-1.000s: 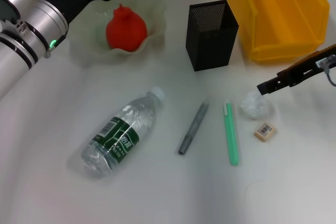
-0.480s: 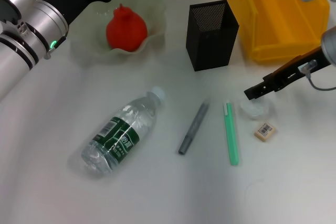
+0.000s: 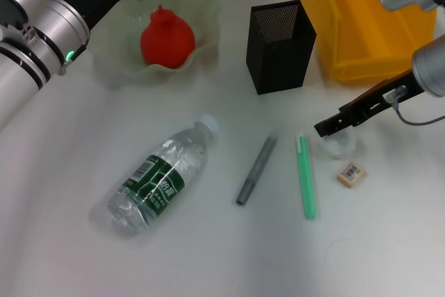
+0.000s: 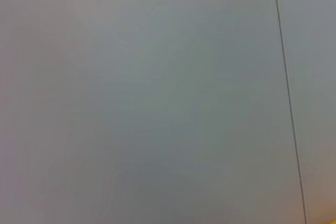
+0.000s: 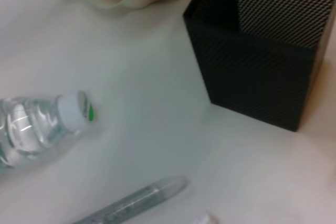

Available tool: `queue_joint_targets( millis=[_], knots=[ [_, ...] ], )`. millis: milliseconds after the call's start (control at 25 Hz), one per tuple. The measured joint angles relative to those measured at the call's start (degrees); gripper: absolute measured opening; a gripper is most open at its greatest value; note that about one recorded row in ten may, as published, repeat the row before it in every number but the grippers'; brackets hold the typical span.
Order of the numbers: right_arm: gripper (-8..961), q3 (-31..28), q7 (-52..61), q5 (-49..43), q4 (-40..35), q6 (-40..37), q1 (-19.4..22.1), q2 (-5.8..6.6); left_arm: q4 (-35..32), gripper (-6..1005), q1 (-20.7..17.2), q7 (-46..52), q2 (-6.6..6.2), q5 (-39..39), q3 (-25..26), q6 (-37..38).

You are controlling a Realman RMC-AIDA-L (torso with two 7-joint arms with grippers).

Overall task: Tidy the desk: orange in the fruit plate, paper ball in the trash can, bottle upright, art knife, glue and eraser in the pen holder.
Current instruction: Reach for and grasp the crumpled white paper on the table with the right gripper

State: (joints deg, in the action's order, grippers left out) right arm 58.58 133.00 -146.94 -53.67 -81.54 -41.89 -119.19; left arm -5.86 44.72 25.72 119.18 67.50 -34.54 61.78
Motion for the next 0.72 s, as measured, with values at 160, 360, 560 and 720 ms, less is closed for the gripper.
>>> queue_joint_targets(
  millis=[160,360,560,720],
  knots=[
    [727,0.08,-0.02,0.25,2.17,0.08,-0.95,0.08,-0.10,730,0.01,-0.02,0.00,0.00,0.00,-0.27],
    [727,0.13,-0.01,0.12,3.07,0.15,-1.37,0.13,-0.66,728,-0.27,0.20,0.00,0.00,0.00,-0.35],
    [727,0.13,0.66,-0.25,3.10,-0.29,-1.30,0.20,-1.40,726,-0.29,0.43,0.00,0.00,0.00,-0.35],
    [721,0.13,1.10,-0.59,3.13,-0.85,-1.07,0.26,-1.42,725,-0.13,0.43,0.00,0.00,0.00,-0.35]
  ],
)
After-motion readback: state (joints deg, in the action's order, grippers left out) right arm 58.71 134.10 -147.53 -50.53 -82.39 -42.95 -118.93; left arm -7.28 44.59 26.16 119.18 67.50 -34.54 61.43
